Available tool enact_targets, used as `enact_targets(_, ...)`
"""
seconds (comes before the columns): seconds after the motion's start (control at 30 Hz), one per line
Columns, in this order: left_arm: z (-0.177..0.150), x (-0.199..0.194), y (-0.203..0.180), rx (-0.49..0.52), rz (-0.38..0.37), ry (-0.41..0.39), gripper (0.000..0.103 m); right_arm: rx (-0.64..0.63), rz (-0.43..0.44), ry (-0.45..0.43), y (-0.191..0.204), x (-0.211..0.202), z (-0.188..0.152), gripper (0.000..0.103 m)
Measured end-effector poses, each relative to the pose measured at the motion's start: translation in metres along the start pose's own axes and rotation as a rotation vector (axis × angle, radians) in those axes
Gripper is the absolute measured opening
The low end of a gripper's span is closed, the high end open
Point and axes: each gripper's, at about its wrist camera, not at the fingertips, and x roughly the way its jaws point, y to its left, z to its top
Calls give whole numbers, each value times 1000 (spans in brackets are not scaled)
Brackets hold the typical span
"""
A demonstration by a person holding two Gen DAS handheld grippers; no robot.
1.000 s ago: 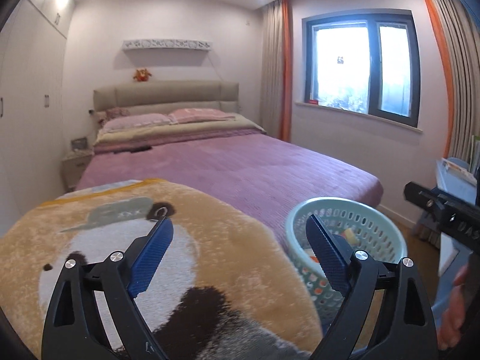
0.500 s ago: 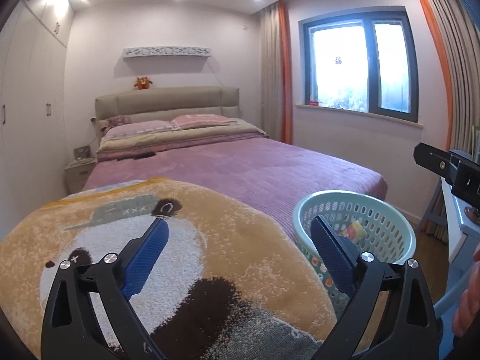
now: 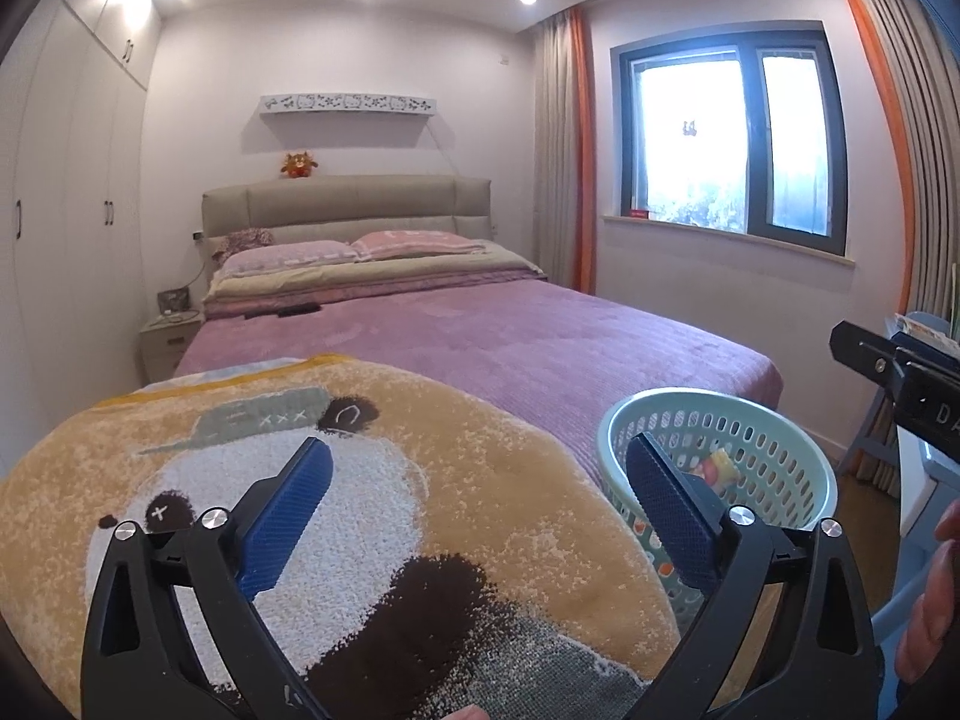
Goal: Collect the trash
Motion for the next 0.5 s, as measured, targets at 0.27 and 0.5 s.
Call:
enact_targets(0.27,0,2,-4,15,4,9,95,3,4,8,0,0,1,77)
enact_targets(0.5,1,4,-2,4,2,17,95,5,7,19,-1,2,0,77)
